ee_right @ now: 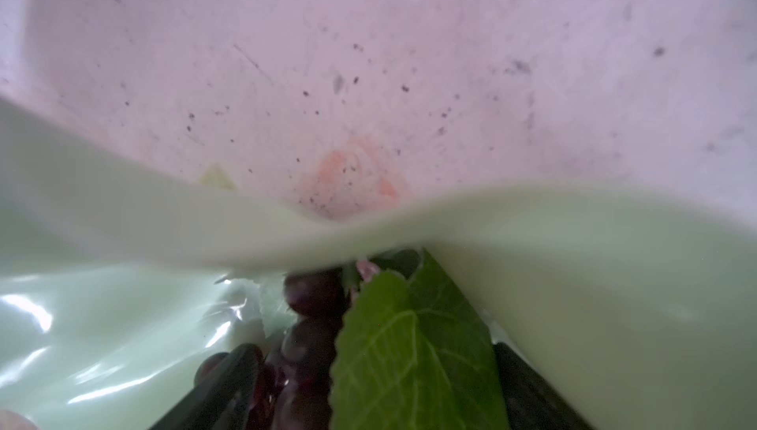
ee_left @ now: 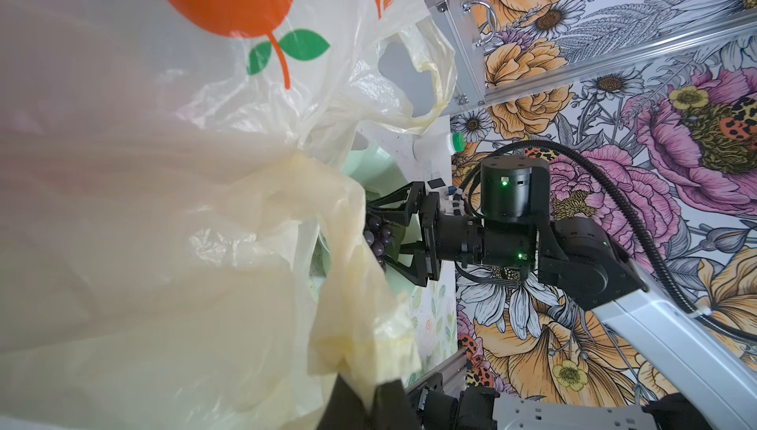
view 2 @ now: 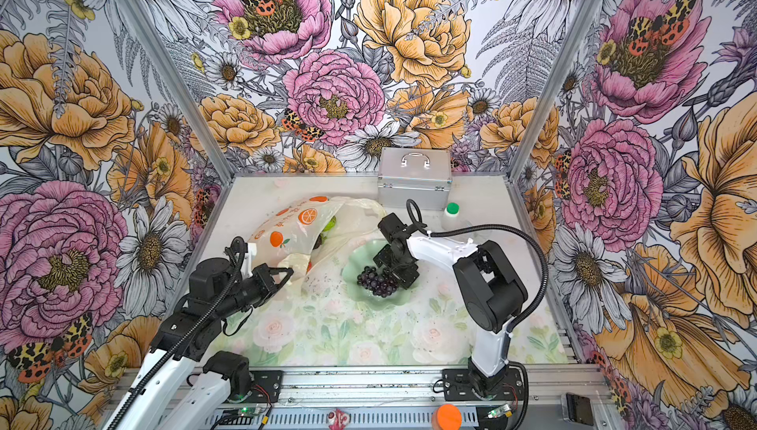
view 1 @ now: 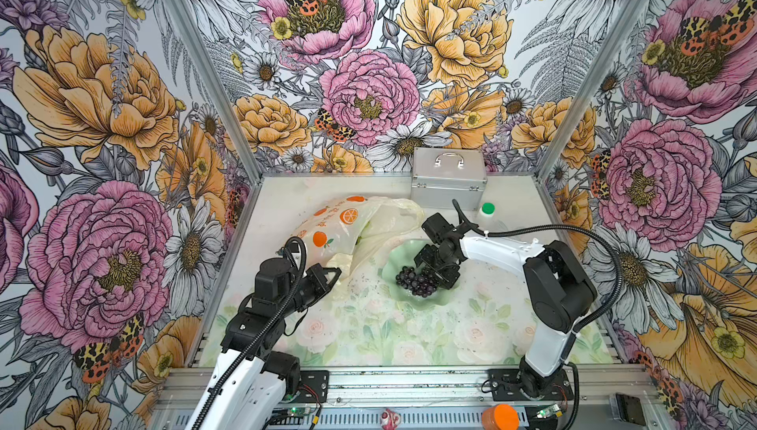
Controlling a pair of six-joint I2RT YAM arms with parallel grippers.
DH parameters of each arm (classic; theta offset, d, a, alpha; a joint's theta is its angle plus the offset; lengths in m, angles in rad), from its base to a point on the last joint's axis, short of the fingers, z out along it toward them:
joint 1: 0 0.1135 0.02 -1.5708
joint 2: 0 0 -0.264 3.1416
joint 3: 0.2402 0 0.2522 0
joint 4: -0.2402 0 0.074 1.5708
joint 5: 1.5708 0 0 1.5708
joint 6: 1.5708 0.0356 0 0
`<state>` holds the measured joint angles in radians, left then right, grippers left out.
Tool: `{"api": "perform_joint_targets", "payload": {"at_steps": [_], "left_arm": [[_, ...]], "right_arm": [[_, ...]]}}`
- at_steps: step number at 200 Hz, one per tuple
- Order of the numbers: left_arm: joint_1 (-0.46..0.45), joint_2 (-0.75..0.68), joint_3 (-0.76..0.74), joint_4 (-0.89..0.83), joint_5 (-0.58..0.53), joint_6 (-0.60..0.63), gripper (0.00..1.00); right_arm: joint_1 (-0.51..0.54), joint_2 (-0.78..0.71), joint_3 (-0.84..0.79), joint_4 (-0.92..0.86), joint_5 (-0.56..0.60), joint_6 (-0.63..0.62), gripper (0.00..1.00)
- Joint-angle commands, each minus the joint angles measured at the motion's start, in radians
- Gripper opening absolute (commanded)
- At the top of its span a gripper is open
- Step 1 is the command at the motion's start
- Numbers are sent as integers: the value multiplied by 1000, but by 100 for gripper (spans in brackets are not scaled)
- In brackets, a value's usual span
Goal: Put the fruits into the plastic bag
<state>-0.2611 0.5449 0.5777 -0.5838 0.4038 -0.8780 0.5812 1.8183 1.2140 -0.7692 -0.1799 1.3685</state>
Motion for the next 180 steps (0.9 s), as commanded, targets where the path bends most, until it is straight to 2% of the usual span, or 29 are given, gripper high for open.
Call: {"api": "perform_joint_targets", "payload": {"at_steps": [1,29,74,107,130,180], "left_arm": [[-11,-6,21,-10,-26,30,0],[-21,-4,24,-14,-25,33,0],[-26,-10,28,-32,-25,37,0],[-25,-17,33,-42,-25,39,0],[-22,-22,34,-44,-25,33,0],[-18,-27,15,0,8,-6,0]], "right_arm": [[-1,35,33,1,5,-12,88],[11,73,67,1,11,-27,81],[24,109,109,2,8,-65,61],[26,91,141,8,22,-116,36],[26,54,138,19,25,-146,35],[28,-120,36,71,127,-196,30]]}}
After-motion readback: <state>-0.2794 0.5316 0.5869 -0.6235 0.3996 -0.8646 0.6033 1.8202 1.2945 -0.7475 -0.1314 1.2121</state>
